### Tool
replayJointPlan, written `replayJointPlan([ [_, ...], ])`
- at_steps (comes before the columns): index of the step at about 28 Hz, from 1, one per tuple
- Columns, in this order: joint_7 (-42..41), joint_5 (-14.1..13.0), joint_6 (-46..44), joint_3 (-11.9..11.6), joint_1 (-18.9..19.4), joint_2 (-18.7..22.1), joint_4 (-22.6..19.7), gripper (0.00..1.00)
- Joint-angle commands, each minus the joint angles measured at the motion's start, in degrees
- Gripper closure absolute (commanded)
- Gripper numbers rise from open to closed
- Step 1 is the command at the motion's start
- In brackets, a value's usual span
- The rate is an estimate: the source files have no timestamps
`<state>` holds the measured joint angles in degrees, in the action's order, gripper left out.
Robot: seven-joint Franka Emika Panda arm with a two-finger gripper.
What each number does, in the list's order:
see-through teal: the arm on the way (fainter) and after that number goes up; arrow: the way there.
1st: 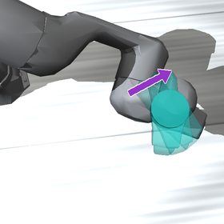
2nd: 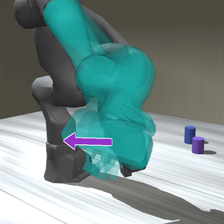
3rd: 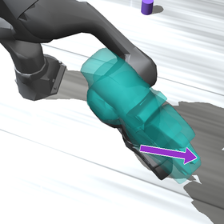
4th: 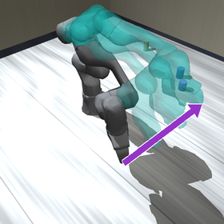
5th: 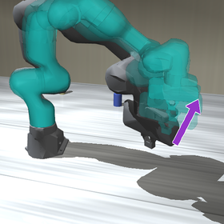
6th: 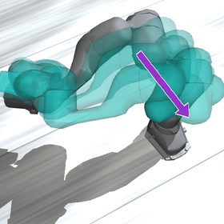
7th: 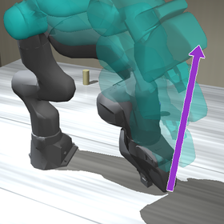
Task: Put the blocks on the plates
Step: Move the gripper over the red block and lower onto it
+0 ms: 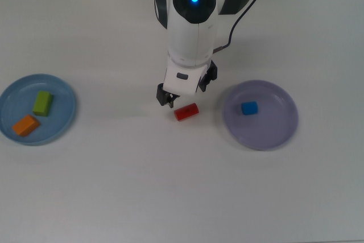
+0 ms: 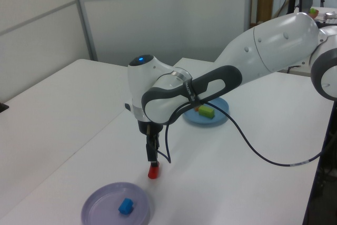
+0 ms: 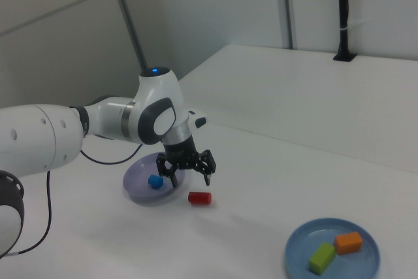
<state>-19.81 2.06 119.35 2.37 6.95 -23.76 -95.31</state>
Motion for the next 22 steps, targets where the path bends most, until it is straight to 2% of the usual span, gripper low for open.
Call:
replayJointPlan([
  [1,-1.81,1.72,-0.17,-0.26,0.26,-0.67,-1.2,0.0],
  [12,-1.55,2.34,1.68,-0.26,-1.15,-3.57,-1.11,0.01],
  [14,-1.37,1.9,2.38,-0.17,-1.24,-3.75,-1.11,0.09],
  [18,-1.19,1.54,2.47,-0.17,-1.24,-3.83,-1.11,0.37],
  [22,-1.19,1.54,2.47,-0.17,-1.24,-4.01,-1.11,0.42],
])
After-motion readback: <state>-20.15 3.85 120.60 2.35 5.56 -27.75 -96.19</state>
